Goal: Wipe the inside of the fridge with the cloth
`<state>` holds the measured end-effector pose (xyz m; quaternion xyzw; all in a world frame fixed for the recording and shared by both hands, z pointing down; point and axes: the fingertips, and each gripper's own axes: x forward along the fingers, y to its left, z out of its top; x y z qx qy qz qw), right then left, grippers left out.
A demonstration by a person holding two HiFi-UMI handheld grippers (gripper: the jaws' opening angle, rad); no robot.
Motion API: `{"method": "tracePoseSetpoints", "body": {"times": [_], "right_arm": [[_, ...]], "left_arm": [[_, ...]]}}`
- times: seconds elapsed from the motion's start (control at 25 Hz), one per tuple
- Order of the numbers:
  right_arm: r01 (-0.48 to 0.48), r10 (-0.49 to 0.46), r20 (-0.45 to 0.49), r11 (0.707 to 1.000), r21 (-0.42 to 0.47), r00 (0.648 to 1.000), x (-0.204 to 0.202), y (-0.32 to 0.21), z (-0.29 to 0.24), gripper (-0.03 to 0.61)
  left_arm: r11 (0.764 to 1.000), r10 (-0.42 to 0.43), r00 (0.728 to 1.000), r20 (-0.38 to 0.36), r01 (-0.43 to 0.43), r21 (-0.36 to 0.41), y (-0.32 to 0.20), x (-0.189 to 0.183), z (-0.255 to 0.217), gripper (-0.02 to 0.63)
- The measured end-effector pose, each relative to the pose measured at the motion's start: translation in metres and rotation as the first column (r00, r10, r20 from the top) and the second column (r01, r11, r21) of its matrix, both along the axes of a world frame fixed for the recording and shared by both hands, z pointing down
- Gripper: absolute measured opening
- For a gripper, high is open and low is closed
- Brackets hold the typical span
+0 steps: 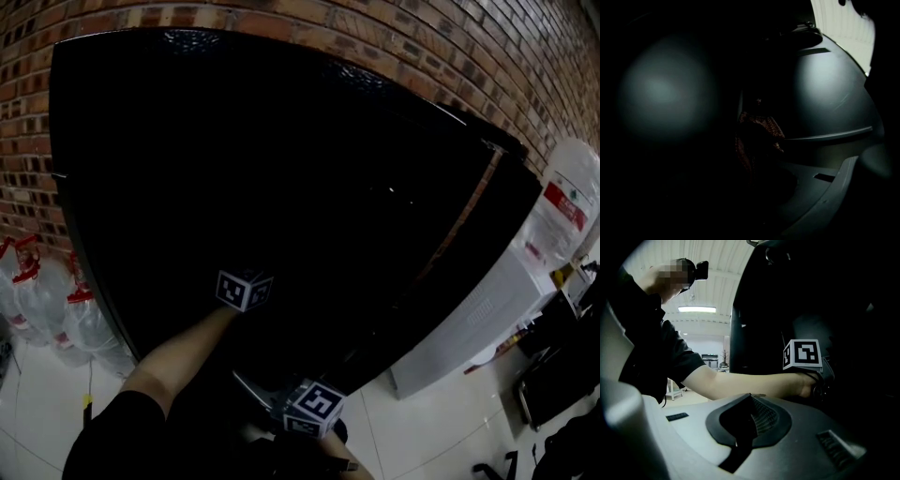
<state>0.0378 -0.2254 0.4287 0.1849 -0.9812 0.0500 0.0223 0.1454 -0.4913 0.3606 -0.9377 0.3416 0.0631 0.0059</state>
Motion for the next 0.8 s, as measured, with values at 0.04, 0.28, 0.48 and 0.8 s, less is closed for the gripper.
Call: {"method": "tracePoseSetpoints", "body": {"times": [0.04, 0.28, 0.48, 0.8], "right_arm": [[-0.002, 0.002, 0.004, 1.0, 0.0, 1.0, 0.0, 0.0, 0.0, 0.003], [-0.009, 0.009, -0.011, 1.0, 0.0, 1.0, 0.007, -0.004, 0.004, 0.003], [-0.026, 0.026, -0.014, 1.0, -0.009, 1.0, 0.009, -0.005, 0.006, 0.003], [-0.044, 0.045, 0.037, 0.999, -0.022, 0.998, 0.001, 0.0, -0.002, 0.003]], "left_arm": [[1.0, -0.018, 1.0, 0.005, 0.018, -0.006, -0.005, -0.001, 0.001, 0.058], [0.997, -0.074, 0.997, 0.006, 0.074, -0.027, -0.024, -0.007, 0.006, 0.057], [0.994, -0.11, 0.994, 0.014, 0.111, -0.003, -0.032, -0.006, 0.007, 0.055], [0.995, -0.099, 0.995, 0.003, 0.099, 0.016, -0.004, -0.028, 0.0, 0.055]]}}
